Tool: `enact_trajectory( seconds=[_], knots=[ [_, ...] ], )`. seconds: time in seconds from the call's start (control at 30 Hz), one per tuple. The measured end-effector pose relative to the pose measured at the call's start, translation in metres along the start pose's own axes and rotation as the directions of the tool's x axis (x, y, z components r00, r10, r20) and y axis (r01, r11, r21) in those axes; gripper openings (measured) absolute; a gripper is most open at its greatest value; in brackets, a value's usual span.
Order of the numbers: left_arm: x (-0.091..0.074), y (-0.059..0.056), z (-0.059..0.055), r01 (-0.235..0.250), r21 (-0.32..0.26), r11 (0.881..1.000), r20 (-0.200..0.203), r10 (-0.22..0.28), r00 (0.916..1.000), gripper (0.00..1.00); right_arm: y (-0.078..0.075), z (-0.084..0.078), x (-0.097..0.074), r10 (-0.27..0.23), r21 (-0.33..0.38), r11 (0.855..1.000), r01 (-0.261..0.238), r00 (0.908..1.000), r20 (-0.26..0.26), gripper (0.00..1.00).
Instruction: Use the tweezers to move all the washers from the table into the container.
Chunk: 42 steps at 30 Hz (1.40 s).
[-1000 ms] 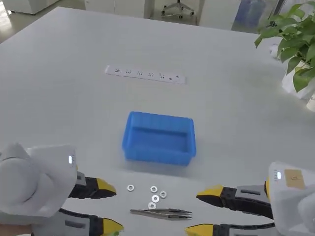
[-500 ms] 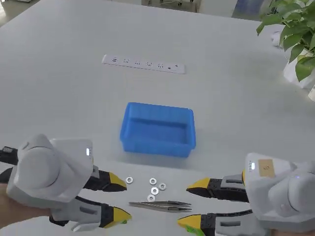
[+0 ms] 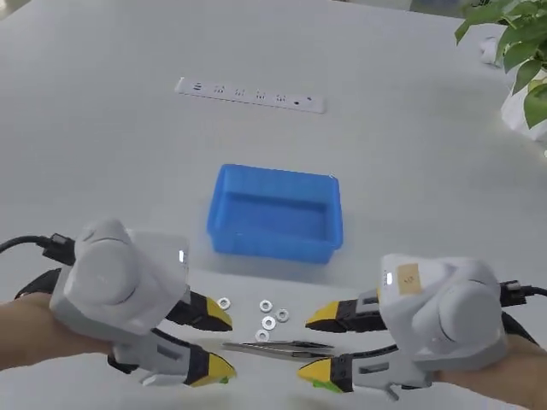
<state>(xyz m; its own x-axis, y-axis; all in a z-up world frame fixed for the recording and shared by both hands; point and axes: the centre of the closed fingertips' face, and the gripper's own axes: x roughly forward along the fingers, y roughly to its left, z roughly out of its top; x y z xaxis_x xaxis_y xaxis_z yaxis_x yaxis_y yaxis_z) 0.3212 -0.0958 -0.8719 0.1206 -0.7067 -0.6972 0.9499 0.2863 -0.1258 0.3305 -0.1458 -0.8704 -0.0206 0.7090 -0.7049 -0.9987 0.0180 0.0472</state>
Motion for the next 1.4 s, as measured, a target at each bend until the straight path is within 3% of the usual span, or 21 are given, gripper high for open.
enact_trajectory(
  seconds=[0.1, 0.43, 0.6, 0.87, 1.07, 1.3, 1.4],
  knots=[
    [0.002, 0.002, 0.000, 0.011, 0.003, 1.000, 0.002, -0.011, 0.9999, 0.30, 0.000, 0.002, 0.002, 0.013, -0.018, 1.000, -0.013, 0.9999, -0.001, 0.30],
    [0.007, 0.007, -0.007, 0.056, 0.060, 0.997, -0.058, -0.053, 0.9969, 0.26, -0.002, -0.008, 0.012, 0.068, -0.096, 0.993, -0.074, 0.9951, -0.072, 0.26],
    [0.010, 0.007, -0.010, 0.079, 0.096, 0.992, -0.091, -0.070, 0.9934, 0.24, -0.001, -0.007, 0.013, 0.082, -0.113, 0.989, -0.091, 0.9936, -0.077, 0.24],
    [0.013, 0.008, -0.006, 0.084, 0.115, 0.990, -0.102, -0.072, 0.9921, 0.16, 0.000, -0.013, 0.015, 0.090, -0.146, 0.984, -0.106, 0.9897, -0.112, 0.20],
    [0.013, 0.009, -0.006, 0.092, 0.169, 0.981, -0.127, -0.071, 0.9893, 0.12, -0.003, -0.013, 0.015, 0.091, -0.151, 0.983, -0.108, 0.9889, -0.117, 0.16],
    [0.016, 0.011, -0.005, 0.097, 0.191, 0.977, -0.145, -0.070, 0.9870, 0.08, -0.006, -0.012, 0.016, 0.085, -0.170, 0.980, -0.107, 0.9877, -0.132, 0.11],
    [0.017, 0.009, -0.004, 0.099, 0.172, 0.980, -0.147, -0.074, 0.9864, 0.06, -0.006, -0.013, 0.016, 0.086, -0.191, 0.975, -0.112, 0.9862, -0.142, 0.11]
  ],
)
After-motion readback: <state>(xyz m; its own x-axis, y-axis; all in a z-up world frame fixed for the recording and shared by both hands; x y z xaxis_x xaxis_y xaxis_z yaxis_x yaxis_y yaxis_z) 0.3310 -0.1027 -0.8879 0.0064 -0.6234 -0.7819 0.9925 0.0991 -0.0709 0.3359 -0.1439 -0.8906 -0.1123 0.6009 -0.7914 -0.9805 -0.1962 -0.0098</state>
